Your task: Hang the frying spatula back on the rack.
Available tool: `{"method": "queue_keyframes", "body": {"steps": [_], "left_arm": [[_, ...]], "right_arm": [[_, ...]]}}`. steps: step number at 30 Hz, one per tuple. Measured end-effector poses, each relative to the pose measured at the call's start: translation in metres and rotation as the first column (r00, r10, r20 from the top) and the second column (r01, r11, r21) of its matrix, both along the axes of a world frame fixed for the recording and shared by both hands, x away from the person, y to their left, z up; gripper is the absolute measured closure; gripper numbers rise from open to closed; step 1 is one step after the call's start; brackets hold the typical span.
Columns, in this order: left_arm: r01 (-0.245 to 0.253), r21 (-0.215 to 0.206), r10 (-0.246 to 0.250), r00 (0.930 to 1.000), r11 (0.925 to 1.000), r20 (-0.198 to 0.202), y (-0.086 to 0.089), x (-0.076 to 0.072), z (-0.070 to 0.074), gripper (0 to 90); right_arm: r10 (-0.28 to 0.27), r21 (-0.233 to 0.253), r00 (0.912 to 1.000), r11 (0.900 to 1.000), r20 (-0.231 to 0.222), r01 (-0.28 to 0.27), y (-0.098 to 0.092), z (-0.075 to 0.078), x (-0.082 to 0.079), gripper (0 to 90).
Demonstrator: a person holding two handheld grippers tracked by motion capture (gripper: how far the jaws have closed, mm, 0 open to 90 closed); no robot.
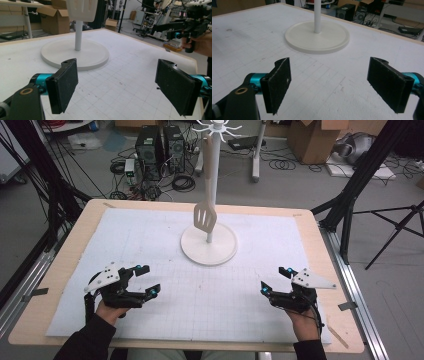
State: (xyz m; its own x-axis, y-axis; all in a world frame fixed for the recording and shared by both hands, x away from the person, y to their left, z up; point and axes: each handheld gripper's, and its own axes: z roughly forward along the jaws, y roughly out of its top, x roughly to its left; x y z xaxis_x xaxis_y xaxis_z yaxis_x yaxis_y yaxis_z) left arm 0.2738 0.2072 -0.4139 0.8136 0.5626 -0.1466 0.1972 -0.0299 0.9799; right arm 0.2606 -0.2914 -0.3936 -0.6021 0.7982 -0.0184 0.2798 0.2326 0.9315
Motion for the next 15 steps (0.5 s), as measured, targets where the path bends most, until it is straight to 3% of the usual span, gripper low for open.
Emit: {"method": "queue_keyframes", "body": {"steps": [6, 15], "left_arm": [[-0.012, 0.012, 0.012, 0.9999, 0.9999, -0.004, -0.0005, -0.0013, -0.0016, 19.0], [-0.046, 0.029, 0.046, 0.9989, 0.9985, -0.003, -0.0028, -0.0070, -0.0018, 18.7]], "right_arm": [[-0.015, 0.006, 0.9995, 1.000, 0.027, 0.014, -0.0042, 0.0017, -0.0081, 18.1], [-0.040, -0.008, 0.9991, 0.999, 0.017, 0.040, -0.0056, -0.0025, -0.0109, 18.1]]}}
